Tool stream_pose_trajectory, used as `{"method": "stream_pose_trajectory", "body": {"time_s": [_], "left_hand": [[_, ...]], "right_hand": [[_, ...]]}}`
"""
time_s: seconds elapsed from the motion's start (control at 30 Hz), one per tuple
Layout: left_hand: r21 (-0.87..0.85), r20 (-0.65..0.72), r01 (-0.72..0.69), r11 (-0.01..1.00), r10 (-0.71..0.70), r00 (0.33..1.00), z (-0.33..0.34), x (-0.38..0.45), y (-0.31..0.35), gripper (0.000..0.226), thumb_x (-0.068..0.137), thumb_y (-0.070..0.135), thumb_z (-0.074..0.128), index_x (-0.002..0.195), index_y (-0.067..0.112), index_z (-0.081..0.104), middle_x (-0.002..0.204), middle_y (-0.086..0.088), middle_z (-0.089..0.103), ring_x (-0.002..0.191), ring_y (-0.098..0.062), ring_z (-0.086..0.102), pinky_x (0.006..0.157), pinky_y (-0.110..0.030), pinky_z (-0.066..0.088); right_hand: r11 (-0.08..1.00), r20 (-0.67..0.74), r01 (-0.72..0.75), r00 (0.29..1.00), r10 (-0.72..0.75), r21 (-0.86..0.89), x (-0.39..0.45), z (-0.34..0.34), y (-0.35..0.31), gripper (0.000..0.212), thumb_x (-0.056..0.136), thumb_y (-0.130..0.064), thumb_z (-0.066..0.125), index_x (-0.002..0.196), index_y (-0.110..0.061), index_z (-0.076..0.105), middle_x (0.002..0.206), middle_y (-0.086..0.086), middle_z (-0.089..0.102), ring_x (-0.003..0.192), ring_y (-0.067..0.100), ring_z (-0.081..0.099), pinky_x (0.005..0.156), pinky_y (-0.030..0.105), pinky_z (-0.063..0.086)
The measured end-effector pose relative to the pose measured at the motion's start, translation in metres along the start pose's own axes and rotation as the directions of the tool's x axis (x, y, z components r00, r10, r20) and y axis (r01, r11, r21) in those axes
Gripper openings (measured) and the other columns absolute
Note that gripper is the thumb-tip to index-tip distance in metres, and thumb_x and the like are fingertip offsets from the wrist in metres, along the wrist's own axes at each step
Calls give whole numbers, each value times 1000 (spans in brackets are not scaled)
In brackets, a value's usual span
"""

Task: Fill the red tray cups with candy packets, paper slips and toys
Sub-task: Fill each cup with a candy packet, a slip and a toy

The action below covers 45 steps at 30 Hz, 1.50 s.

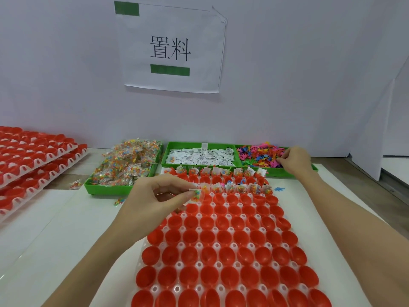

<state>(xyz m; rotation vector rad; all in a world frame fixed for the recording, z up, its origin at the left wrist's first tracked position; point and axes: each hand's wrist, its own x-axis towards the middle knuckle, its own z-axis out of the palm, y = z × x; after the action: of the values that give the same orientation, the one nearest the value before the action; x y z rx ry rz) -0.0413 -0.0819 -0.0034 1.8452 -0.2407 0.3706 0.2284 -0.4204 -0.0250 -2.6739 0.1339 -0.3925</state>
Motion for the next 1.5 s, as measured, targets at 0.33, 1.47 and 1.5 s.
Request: {"method": "stream_pose_trajectory", "body": {"time_s": [0.33, 1.47, 1.5], "left_hand": [[-7, -29, 8, 1000, -9, 1000, -1, 2, -2, 16, 85, 12, 81, 89, 27, 83, 84, -4, 79, 77, -24, 76, 77, -31, 63], [-46, 7, -43, 998, 43, 999, -1, 3, -4, 11, 81, 9, 85, 87, 17, 81, 90, -3, 78, 82, -21, 77, 78, -24, 60], [-33, -11, -57, 998, 57, 998, -1, 3, -3, 11, 81, 8, 85, 86, 17, 81, 94, -2, 77, 82, -20, 77, 78, -23, 60]], "right_hand": [[922, -172, -24, 980, 97, 386, -19, -8, 1, 16, 93, -20, 72, 99, -7, 79, 101, 14, 77, 86, 20, 64, 80, 30, 47], [614, 39, 363, 840, -541, 701, -237, -33, -127, 9, 92, -20, 75, 97, -25, 80, 82, -13, 76, 80, 5, 72, 74, 20, 57], [612, 42, 363, 837, -545, 702, -235, -35, -128, 9, 92, -19, 75, 96, -24, 80, 81, -11, 76, 79, 6, 72, 74, 19, 56]]}}
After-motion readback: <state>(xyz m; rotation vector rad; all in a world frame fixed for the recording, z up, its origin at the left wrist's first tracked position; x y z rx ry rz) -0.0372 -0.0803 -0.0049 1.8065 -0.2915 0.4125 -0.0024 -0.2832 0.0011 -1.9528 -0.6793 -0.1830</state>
